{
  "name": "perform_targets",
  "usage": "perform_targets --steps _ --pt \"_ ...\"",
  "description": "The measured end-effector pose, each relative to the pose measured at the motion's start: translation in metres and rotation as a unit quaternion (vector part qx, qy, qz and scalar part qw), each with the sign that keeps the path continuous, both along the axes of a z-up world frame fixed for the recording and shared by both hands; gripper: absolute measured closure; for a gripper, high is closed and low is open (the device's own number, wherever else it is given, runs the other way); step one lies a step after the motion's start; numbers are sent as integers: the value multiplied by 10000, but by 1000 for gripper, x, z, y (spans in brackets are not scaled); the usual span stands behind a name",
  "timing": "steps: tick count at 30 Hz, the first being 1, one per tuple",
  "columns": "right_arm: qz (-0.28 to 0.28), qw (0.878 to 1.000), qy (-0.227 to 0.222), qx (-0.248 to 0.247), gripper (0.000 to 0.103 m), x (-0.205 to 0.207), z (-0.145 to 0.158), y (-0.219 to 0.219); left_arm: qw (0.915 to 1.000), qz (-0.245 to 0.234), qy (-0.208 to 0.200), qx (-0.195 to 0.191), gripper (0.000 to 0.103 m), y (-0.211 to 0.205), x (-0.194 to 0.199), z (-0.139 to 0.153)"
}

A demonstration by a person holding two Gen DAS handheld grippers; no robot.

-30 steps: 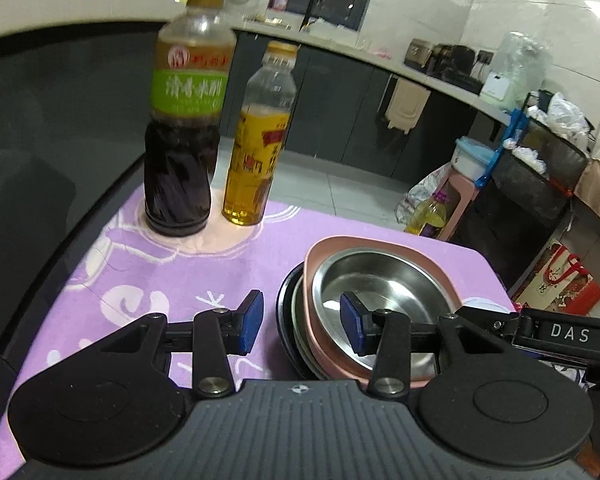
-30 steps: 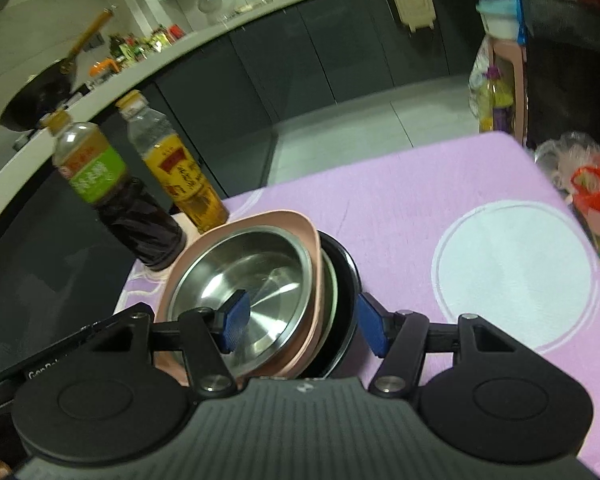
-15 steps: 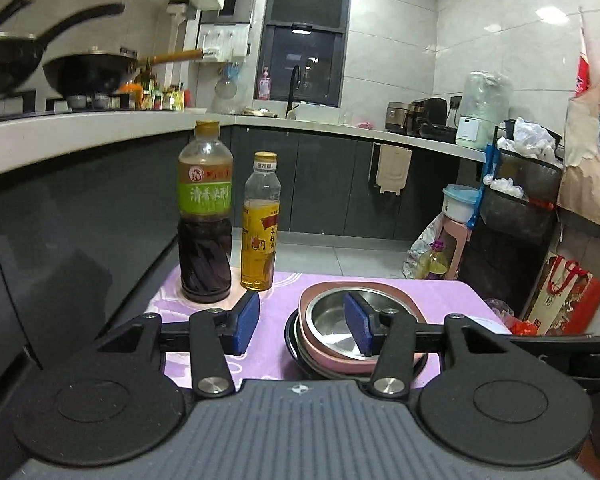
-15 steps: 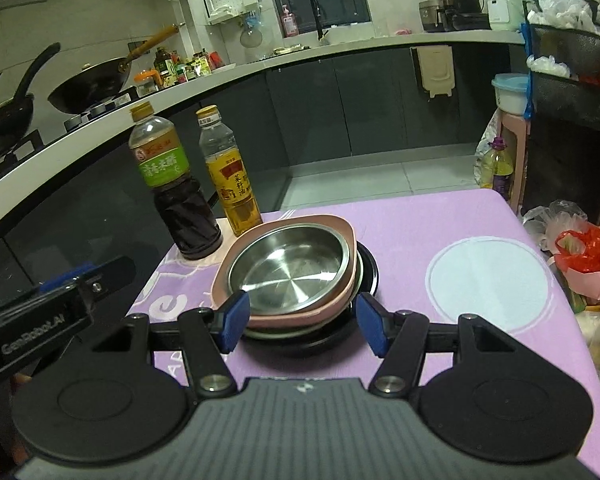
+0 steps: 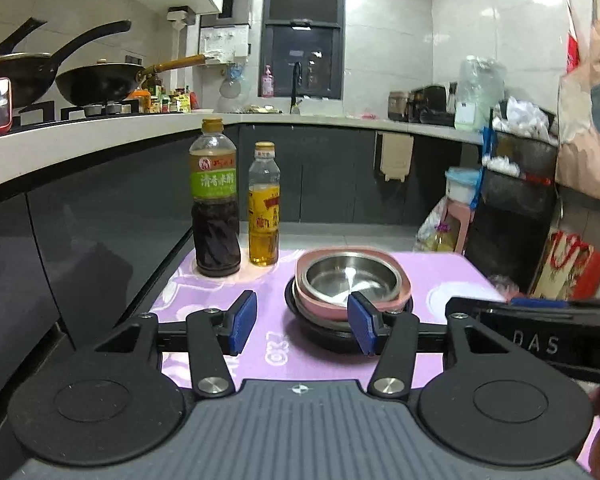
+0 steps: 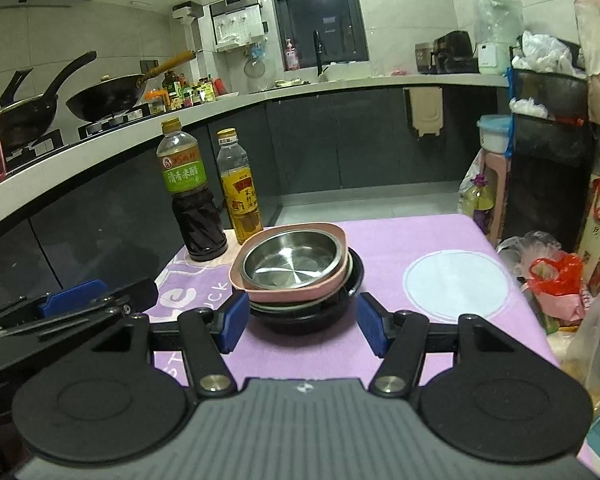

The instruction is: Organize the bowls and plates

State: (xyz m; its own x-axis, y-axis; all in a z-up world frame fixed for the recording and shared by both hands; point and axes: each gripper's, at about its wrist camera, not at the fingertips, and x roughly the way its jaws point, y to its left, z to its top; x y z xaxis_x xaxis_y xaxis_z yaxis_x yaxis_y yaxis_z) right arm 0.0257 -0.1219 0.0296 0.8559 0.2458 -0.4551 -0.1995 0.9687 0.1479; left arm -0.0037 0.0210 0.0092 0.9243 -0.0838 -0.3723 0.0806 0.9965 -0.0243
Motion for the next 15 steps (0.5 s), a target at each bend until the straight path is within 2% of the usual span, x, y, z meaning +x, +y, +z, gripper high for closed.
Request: perform_targets --steps 9,15 --pt "-193 9998 71 33 46 -18 -7 -4 9996 -113 150 215 55 -9 -14 -4" --pt "-228 9997 74 11 46 -21 -8 -1 9997 -71 174 135 55 -6 -15 -6"
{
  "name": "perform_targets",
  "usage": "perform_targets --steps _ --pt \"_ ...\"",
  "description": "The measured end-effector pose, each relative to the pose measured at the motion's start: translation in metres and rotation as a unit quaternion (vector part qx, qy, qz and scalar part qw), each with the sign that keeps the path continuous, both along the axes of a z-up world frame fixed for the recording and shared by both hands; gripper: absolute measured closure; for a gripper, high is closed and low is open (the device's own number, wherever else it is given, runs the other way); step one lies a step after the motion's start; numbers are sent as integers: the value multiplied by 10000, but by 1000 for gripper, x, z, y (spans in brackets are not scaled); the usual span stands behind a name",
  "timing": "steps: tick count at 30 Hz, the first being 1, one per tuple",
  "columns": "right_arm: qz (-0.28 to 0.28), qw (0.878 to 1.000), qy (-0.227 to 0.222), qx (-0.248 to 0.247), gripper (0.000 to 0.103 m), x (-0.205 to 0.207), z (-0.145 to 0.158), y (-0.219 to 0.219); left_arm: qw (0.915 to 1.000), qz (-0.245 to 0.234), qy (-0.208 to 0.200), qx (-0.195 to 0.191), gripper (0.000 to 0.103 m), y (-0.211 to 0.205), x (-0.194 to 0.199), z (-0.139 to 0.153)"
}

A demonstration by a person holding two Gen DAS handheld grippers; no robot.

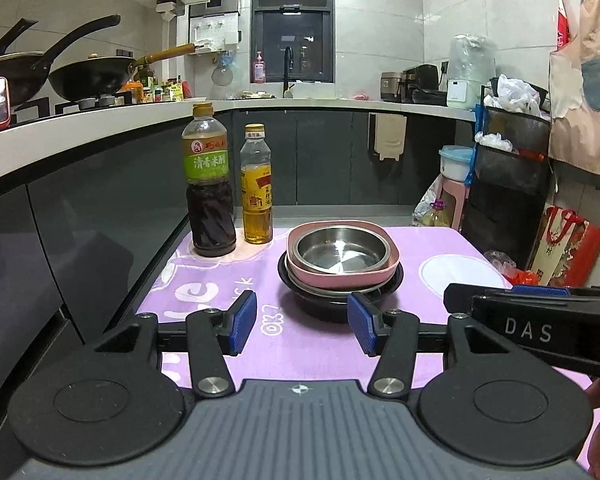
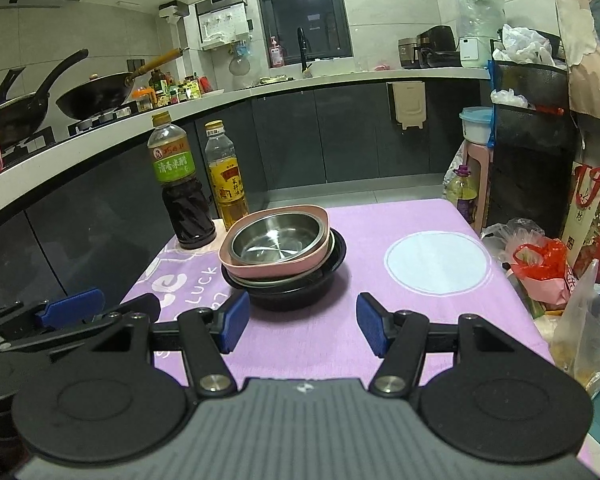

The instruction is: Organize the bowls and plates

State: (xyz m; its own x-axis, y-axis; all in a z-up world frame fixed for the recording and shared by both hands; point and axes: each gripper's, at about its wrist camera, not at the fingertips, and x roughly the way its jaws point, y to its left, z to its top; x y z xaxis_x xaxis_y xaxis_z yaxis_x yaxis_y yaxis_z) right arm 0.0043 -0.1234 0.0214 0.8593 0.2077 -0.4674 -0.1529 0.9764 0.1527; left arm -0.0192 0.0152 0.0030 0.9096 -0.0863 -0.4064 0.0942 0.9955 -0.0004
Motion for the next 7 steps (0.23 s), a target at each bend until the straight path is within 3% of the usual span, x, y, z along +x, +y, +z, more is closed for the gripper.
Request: perform_targets --steps 7 --pt "-14 10000 21 -45 46 -3 -3 2 10000 19 83 -20 55 -1 1 -2"
